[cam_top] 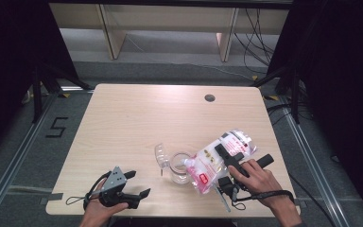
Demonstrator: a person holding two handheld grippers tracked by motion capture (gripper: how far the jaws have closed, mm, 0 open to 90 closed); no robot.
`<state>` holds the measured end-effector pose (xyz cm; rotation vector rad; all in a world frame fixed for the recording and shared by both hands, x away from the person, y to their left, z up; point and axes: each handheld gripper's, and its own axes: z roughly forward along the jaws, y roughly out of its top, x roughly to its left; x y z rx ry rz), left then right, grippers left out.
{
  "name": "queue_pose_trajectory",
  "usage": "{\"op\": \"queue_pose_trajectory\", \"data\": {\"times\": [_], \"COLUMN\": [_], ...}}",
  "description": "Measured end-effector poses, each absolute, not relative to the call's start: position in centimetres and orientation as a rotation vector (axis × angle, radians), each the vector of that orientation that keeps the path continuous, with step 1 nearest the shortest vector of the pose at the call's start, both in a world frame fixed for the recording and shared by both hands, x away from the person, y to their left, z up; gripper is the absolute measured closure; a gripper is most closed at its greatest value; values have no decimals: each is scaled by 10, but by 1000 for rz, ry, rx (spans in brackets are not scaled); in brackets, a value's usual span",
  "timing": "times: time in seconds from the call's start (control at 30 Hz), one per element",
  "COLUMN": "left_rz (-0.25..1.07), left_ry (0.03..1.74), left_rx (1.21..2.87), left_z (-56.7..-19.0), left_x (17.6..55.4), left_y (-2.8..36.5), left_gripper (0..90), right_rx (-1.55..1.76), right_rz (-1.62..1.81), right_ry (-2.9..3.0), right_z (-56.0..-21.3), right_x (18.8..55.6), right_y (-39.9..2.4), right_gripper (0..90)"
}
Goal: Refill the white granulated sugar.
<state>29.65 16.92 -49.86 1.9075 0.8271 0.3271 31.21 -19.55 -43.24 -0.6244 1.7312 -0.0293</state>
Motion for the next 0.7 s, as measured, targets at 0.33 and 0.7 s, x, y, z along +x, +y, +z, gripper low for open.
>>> {"op": "queue_pose_trajectory", "data": {"times": [0.33,0.7], "left_rz": [324,324], "left_ry": [831,831], "left_rx": [1906,1906], "left_z": [-499,-499], "left_x": [296,296], "left_y": [169,169], "left_gripper": [160,160], "right_rx": [-621,-622], "right_rz": [-28,-43], "right_ry": [1731,1727], "right_z": [-434,-434], "right_x": [312,311], "right_y": [-195,-195], "right_gripper": [508,513]}}
